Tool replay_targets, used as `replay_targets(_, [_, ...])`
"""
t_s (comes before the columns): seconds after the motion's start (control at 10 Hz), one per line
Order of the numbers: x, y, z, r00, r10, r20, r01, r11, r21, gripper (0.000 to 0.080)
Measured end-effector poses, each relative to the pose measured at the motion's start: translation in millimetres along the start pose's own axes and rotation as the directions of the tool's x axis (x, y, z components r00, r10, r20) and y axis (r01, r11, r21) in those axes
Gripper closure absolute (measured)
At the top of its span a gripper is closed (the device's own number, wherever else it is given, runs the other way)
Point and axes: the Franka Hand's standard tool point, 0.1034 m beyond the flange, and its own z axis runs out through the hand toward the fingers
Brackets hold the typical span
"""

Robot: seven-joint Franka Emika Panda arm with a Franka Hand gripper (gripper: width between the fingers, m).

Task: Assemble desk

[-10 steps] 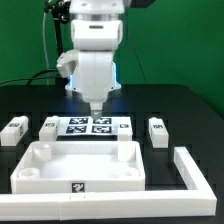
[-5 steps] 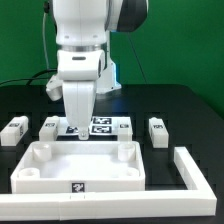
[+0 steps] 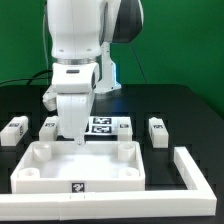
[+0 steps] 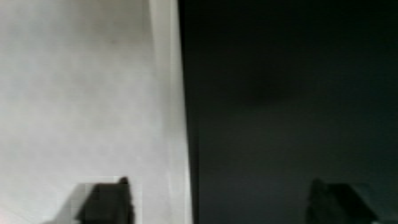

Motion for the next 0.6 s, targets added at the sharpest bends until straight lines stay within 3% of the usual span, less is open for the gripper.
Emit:
replay_targets(0.1, [0.0, -0.1, 0.2, 1.0, 0.0, 0.0, 0.0, 1.0, 0.0, 0.0558])
replay_targets(0.2, [0.0, -0.2, 0.3, 1.0, 0.0, 0.0, 0.0, 1.0, 0.001, 0.0558])
replay_targets(0.3, [0.0, -0.2, 0.4, 1.0, 0.0, 0.0, 0.0, 1.0, 0.001, 0.073])
replay_targets(0.4, [0.0, -0.3, 0.4, 1.0, 0.0, 0.0, 0.0, 1.0, 0.001, 0.0777])
replay_targets(0.6, [0.0, -0.3, 0.5, 1.0, 0.0, 0.0, 0.0, 1.0, 0.001, 0.0794])
